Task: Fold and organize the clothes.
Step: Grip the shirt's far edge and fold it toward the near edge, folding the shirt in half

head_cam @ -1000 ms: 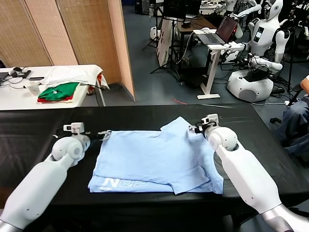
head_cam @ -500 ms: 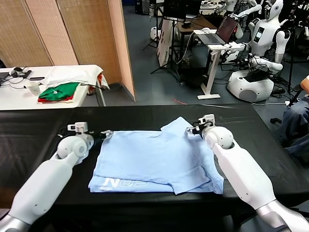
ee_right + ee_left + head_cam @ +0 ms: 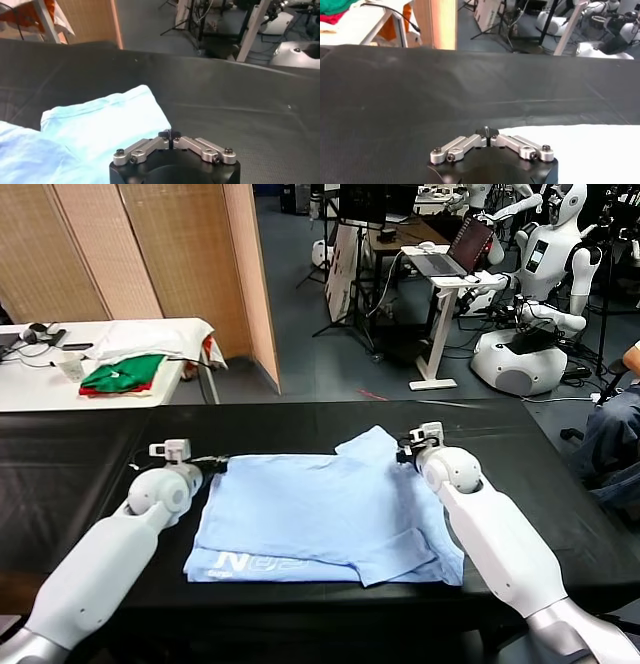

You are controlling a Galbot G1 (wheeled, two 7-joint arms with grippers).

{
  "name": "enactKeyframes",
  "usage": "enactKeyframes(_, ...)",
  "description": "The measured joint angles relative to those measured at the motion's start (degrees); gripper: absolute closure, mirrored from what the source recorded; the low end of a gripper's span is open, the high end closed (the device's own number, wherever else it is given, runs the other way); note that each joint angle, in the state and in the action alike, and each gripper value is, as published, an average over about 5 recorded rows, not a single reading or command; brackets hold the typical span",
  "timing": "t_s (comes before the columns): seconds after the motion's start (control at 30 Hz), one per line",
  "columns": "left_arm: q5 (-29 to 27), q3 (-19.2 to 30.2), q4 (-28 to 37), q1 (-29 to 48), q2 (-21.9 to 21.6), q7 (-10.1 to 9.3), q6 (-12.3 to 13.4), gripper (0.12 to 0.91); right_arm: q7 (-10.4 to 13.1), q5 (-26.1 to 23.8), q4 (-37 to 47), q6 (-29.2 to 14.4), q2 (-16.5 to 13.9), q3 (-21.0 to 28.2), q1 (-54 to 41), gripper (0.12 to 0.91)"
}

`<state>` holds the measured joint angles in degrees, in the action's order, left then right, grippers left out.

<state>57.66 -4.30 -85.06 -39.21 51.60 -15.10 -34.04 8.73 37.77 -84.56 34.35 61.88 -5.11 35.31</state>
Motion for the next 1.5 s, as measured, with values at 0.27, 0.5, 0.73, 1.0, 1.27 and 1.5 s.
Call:
enactKeyframes(0.27, 1.7, -4.0, -8.4, -4.9, -3.3, -2.12, 0.7, 0.885, 2.8, -0.6, -10.4, 0.4, -3.6, -3.8, 8.3, 0.885)
enactKeyframes(0.5, 1.8, -8.2, -19.3, -13.6, -7.4, -3.86, 0.7, 0.885, 6.7, -0.6, -21.5, 7.3, -7.1, -7.0, 16.6, 0.885)
enactKeyframes(0.73, 0.8, -11.1, -28.1, -21.1, -10.6, -4.94, 0.7, 0.885, 8.9, -0.5, -28.8, 7.8, -9.8, -8.3, 23.3, 0.885)
enactKeyframes(1.0, -1.3, -13.3, -32.2, -26.7, -11.7, -5.3, 0.2, 0.885, 9.6, -0.5, -31.6, 7.8, -11.4, -9.5, 28.4, 0.885)
enactKeyframes(1.27, -4.4, -15.3, -34.3, -31.9, -11.0, -5.58, -0.2, 0.885, 9.2, -0.4, -31.7, 7.8, -11.7, -9.3, 29.8, 0.885)
enactKeyframes(1.5, -6.1, -17.2, -35.6, -36.6, -10.1, -5.7, -0.2, 0.885, 8.8, -0.4, -30.6, 7.8, -11.0, -8.5, 29.4, 0.885)
